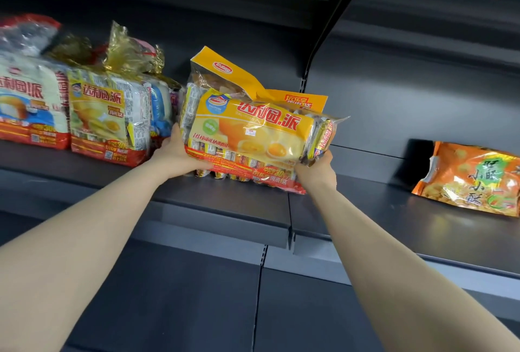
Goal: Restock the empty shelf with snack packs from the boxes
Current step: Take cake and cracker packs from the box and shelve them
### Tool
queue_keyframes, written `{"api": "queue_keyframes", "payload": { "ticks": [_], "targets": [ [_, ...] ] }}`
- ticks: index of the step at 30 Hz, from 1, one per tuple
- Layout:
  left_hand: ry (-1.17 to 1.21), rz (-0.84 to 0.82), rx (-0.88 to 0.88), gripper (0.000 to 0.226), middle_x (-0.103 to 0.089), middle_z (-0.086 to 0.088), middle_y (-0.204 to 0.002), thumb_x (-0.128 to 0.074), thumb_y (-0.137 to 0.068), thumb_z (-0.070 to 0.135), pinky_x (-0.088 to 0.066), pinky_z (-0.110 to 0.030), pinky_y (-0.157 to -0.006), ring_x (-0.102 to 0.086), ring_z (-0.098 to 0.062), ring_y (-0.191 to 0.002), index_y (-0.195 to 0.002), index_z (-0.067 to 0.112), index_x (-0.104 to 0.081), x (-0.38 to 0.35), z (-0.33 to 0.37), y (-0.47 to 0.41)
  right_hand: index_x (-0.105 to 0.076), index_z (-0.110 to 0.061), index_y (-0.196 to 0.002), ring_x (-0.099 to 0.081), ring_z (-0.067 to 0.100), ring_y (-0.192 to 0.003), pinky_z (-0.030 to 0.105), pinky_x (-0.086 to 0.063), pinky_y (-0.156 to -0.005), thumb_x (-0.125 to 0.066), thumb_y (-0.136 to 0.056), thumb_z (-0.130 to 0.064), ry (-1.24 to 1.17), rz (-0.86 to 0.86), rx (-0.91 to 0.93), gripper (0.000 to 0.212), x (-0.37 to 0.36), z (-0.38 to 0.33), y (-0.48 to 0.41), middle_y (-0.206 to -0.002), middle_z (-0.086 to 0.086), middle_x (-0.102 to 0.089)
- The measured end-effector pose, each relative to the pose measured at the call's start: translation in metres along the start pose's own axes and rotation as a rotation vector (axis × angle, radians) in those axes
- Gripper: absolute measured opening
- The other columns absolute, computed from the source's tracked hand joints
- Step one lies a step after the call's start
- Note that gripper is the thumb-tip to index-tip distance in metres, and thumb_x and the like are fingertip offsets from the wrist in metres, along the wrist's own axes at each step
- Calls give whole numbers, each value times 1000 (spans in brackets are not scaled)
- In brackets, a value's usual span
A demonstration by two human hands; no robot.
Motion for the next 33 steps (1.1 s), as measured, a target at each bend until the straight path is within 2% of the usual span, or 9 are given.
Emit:
{"api": "queue_keyframes", "payload": {
  "ticks": [2,5,7,10,15,18,21,25,33],
  "targets": [
    [-12,59,33,125,-50,0,-143,-77,-40,80,-42,-51,-106,-51,-30,-128,-143,36,-21,1,5,6,-24,-17,-143,-53,39,-120,46,-49,-94,-68,-80,-48,13,8,-7,83,-7,0,3,-132,11,-55],
    [-13,157,51,102,-54,-10,-136,-85,-63,56,-45,-50,-100,-54,-33,-122,-141,21,-29,1,11,6,-17,-14,-150,-47,40,-126,50,-44,-104,-74,-77,-49,37,-8,-8,99,-18,1,4,-140,14,-45],
    [48,186,77,101,-48,-15,-138,-89,-66,41,-45,-50,-100,-52,-35,-122,-143,16,-29,-1,8,0,-15,-13,-152,-46,40,-127,51,-43,-105,-75,-79,-45,48,-11,7,100,-21,1,1,-142,17,-42],
    [44,187,92,102,-40,-17,-142,-88,-70,37,-43,-48,-100,-48,-36,-125,-147,16,-24,-4,5,-3,-14,-13,-152,-47,40,-127,51,-43,-105,-76,-80,-45,67,-22,18,100,-24,3,-4,-142,17,-41],
    [-24,127,93,105,-45,-17,-142,-83,-73,43,-44,-47,-100,-49,-36,-125,-151,19,-18,-3,6,5,-24,-12,-145,-54,36,-121,42,-47,-93,-77,-79,-46,104,-31,9,91,-18,4,0,-135,14,-51],
    [-100,110,90,105,-47,-19,-141,-82,-75,40,-46,-48,-99,-50,-38,-125,-152,15,-15,3,8,20,-28,-12,-141,-54,37,-119,44,-49,-93,-76,-80,-45,130,20,-8,85,-9,0,14,-132,16,-53],
    [-165,123,60,92,-47,-20,-138,-77,-80,40,-44,-46,-96,-49,-38,-125,-149,10,-24,14,13,41,-27,-11,-142,-51,39,-122,48,-48,-96,-76,-80,-48,186,76,-1,87,2,-8,36,-134,17,-50],
    [-136,160,-69,73,-55,-16,-131,-74,-83,38,-47,-45,-93,-54,-36,-119,-143,14,-39,30,24,78,-32,-8,-142,-49,38,-122,46,-45,-96,-69,-88,-46,273,116,106,76,16,-24,79,-135,18,-47],
    [-81,193,-326,45,-57,-5,-131,-67,-90,25,-46,-42,-96,-56,-28,-117,-133,22,-55,47,27,201,-38,-10,-146,-50,36,-115,39,-43,-88,-60,-93,-23,405,145,394,59,23,-43,207,-128,16,-52]
  ]
}}
Point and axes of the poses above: each hand's wrist, its own y-axis away from the middle knuckle, its own x-axis out of the back of the hand, z = x × y, the point moved 7 cm from there along -y, towards the middle knuckle
